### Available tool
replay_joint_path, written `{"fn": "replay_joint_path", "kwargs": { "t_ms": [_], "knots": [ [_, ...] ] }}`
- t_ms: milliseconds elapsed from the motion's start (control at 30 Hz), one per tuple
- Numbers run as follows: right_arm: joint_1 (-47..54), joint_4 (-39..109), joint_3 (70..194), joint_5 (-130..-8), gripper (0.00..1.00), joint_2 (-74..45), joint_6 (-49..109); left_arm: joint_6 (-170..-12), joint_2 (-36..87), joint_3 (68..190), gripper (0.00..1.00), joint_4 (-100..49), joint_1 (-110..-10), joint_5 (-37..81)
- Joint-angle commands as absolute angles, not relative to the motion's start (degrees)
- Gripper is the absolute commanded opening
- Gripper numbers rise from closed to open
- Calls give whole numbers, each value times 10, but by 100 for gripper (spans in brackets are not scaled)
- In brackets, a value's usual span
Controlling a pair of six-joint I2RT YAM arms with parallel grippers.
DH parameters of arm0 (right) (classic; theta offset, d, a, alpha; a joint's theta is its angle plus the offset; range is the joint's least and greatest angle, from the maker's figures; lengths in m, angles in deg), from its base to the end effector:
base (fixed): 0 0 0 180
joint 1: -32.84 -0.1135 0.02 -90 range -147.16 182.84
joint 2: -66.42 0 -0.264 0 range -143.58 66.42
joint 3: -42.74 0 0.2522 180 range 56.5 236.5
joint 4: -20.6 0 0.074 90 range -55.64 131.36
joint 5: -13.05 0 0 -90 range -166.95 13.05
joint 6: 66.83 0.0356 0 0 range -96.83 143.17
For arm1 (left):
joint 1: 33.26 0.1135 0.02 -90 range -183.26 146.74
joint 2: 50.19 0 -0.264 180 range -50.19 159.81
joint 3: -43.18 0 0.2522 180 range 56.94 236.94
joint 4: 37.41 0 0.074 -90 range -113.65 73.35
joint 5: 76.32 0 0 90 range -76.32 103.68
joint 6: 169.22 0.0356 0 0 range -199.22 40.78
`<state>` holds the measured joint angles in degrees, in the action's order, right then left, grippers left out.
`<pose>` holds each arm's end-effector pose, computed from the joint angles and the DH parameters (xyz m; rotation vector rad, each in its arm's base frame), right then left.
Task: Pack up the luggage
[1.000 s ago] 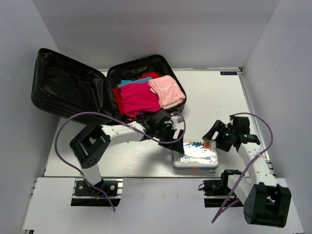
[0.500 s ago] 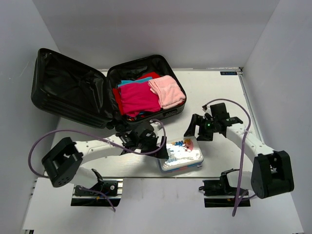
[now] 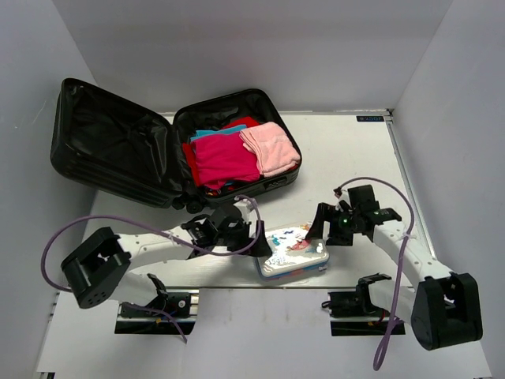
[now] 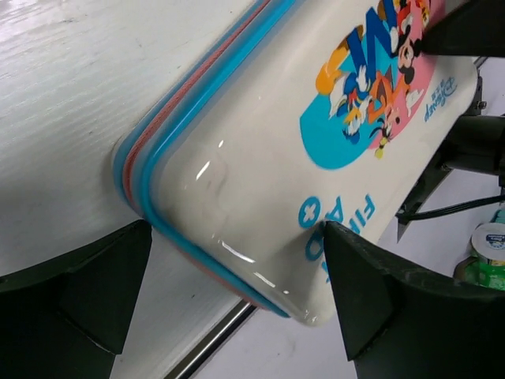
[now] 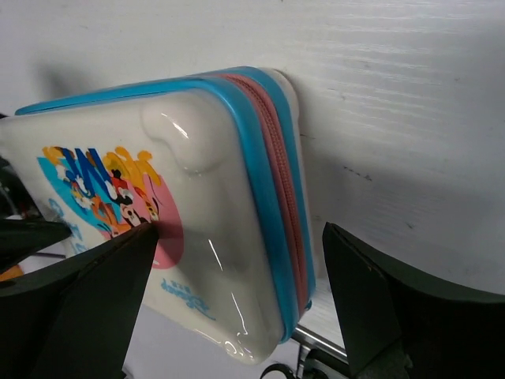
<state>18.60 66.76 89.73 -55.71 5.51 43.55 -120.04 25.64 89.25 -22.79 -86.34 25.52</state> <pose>0.1809 0.0592 0.1906 0.0094 2.6731 0.6902 0.1456 -0.2059 0.1682 0.3861 2.5450 -0.9724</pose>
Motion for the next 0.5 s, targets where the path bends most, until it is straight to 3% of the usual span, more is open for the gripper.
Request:
{"fn": "replay_joint_path", "kwargs": {
  "t_ms": [0,67,133,167,200,300,467],
  "knots": [
    [198,619,859,-508,90,38,436,-1211,303,901,100,-269,-863,278],
    [197,596,846,-485,90,20,439,-1220,327,911,99,-291,-858,308],
    [197,589,843,-437,90,16,430,-1229,347,913,86,-302,-856,331],
    [196,579,842,-425,90,18,421,-1234,352,912,70,-307,-848,335],
    [196,580,840,-406,90,20,417,-1246,365,903,38,-311,-843,336],
    [192,577,852,-349,90,30,410,-1259,367,874,0,-329,-827,342],
    [171,633,914,-281,90,55,404,-1238,350,859,0,-257,-801,287]
  ]
}}
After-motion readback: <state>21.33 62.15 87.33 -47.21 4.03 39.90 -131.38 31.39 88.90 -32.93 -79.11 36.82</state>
